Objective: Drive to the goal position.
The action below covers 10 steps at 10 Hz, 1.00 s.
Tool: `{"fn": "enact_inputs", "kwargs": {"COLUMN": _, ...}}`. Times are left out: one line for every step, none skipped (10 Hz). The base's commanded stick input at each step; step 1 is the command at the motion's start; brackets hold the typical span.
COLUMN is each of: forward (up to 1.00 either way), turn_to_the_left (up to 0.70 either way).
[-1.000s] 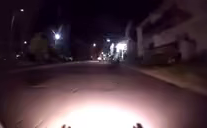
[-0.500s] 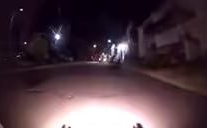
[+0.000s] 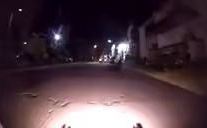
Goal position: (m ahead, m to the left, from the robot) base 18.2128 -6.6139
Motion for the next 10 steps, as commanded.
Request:
{"fn": "enact_inputs", "kwargs": {"forward": 0.6, "turn_to_the_left": -0.15}}
{"fn": "enact_inputs", "kwargs": {"forward": 0.6, "turn_to_the_left": -0.15}}
{"fn": "enact_inputs", "kwargs": {"forward": 0.6, "turn_to_the_left": -0.02}}
{"fn": "enact_inputs", "kwargs": {"forward": 0.6, "turn_to_the_left": 0.0}}
{"fn": "enact_inputs", "kwargs": {"forward": 0.6, "turn_to_the_left": 0.0}}
{"fn": "enact_inputs", "kwargs": {"forward": 0.6, "turn_to_the_left": 0.0}}
{"fn": "enact_inputs", "kwargs": {"forward": 0.6, "turn_to_the_left": 0.0}}
{"fn": "enact_inputs", "kwargs": {"forward": 0.6, "turn_to_the_left": 0.0}}
{"fn": "enact_inputs", "kwargs": {"forward": 0.6, "turn_to_the_left": 0.0}}
{"fn": "enact_inputs", "kwargs": {"forward": 0.6, "turn_to_the_left": 0.0}}
